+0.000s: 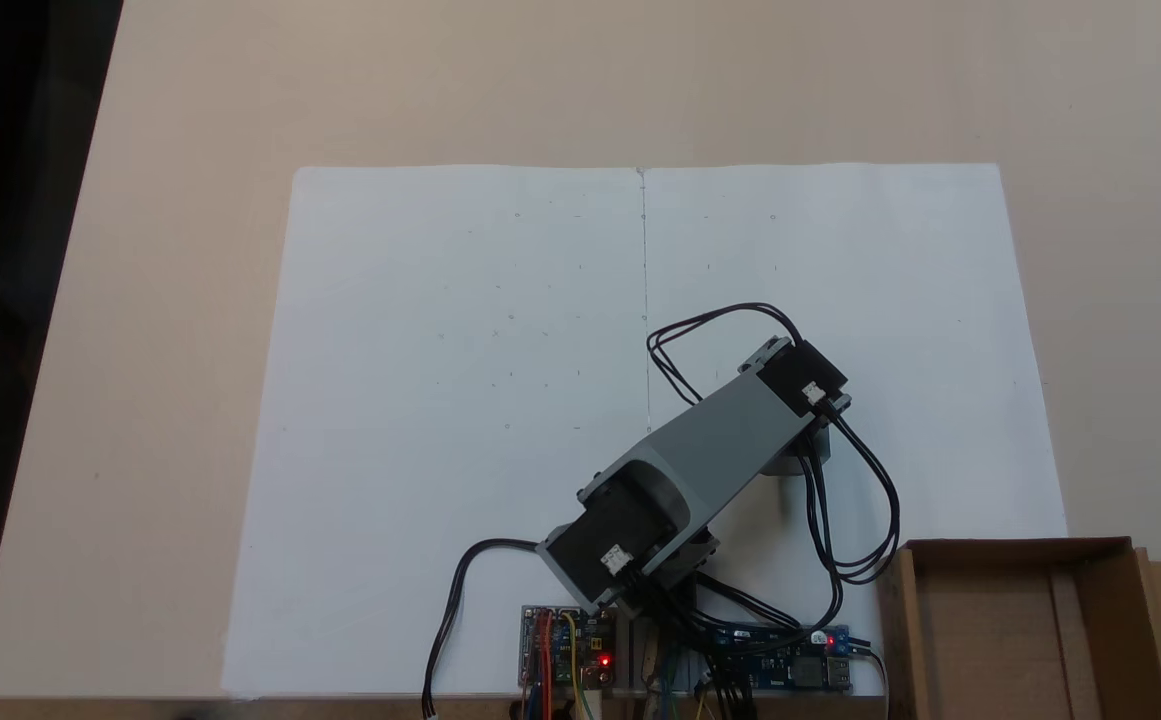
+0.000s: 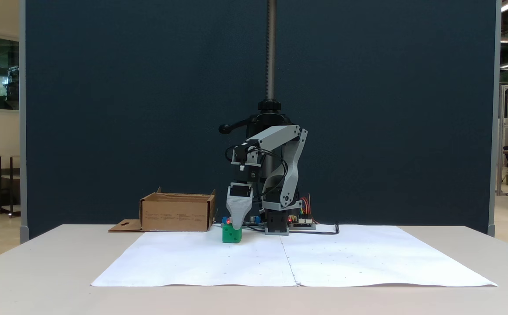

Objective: Grasp a green dice and put it in the bin.

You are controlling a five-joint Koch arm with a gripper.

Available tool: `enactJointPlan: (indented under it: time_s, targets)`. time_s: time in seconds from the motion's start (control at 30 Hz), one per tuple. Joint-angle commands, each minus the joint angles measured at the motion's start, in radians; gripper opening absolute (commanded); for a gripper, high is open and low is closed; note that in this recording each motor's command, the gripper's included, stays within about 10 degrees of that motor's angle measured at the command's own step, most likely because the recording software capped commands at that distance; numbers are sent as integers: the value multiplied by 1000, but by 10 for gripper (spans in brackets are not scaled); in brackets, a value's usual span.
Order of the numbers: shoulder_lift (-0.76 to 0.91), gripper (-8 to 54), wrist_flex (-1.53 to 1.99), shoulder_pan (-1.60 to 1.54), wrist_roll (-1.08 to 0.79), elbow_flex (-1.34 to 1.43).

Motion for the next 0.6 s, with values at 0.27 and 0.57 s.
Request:
enactJointPlan:
  time_s: [0.27, 0.57]
  targets:
    - [6, 387, -26, 21, -40, -18]
    - [-17, 387, -58, 20, 57, -20]
